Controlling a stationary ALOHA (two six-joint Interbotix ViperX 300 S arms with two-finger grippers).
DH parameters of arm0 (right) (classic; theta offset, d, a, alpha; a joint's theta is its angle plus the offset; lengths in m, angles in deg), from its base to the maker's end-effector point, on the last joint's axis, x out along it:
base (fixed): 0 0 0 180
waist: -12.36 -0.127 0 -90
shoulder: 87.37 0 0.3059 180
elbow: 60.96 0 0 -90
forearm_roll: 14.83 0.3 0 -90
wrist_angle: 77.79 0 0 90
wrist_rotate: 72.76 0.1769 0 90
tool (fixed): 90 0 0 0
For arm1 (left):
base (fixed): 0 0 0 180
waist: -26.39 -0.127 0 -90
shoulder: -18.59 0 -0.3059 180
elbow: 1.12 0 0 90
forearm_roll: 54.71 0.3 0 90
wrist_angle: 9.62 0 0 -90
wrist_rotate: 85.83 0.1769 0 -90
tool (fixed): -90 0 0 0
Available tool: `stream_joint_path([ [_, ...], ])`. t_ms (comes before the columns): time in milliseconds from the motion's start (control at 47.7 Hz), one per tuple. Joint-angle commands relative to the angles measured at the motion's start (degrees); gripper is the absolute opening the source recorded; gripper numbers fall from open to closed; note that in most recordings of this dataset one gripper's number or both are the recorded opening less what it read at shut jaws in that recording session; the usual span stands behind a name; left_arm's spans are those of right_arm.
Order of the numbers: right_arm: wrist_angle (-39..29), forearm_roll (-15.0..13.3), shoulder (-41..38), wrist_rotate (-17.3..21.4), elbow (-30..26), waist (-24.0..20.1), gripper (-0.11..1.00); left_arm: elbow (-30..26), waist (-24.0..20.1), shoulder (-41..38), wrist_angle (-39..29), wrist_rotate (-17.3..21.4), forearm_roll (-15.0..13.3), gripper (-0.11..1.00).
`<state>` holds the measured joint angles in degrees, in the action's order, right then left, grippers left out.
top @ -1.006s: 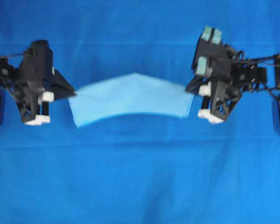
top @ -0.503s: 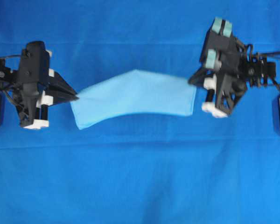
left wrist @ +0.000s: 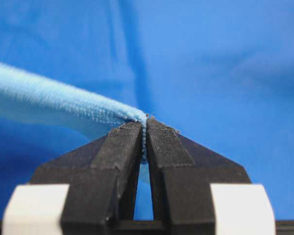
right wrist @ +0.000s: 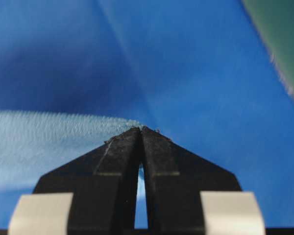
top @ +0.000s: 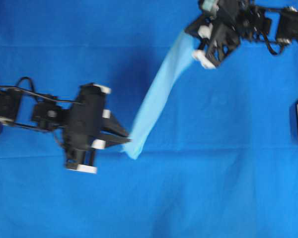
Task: Fold the light blue towel.
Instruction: 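Lift the strip and swing the left gripper's end toward the bottom, then lay the strip vertically, left gripper at bottom, right gripper at top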
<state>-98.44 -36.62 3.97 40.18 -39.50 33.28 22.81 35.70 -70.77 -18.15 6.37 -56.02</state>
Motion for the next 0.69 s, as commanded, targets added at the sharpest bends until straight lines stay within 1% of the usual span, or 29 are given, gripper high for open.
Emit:
stream_joint_path([
  [0, 1.8, -1.0, -0.9, -0.1, -3.0, 2.5, 0.01, -5.1, 1.4, -2.6, 0.6, 0.9, 0.1, 0.03],
  [63, 2.8, -1.6, -2.2, -0.4, -4.1, 3.4, 0.01, -7.2, 2.0, -4.6, 0.6, 2.3, 0.1, 0.03],
  [168, 4.7, -2.2, -4.4, -2.2, -6.2, 4.2, 0.01, -10.5, 2.7, -7.6, 0.6, 4.3, 0.1, 0.03],
  [231, 5.8, -2.2, -5.5, -3.1, -7.5, 4.3, 0.01, -11.7, 2.8, -8.8, 0.6, 4.6, 0.1, 0.03],
  [377, 6.2, -2.2, -7.3, -3.5, -9.4, 4.3, 0.01, -13.2, 2.8, -10.3, 0.6, 5.0, 0.1, 0.03],
  [566, 5.8, -2.1, -7.0, -3.3, -9.0, 5.2, 0.01, -13.3, 2.5, -10.5, 1.8, 5.2, 0.1, 0.03],
  [671, 5.3, -2.1, -5.9, -3.3, -7.5, 5.8, 0.01, -13.8, 2.1, -11.9, 5.6, 5.7, 0.1, 0.03],
])
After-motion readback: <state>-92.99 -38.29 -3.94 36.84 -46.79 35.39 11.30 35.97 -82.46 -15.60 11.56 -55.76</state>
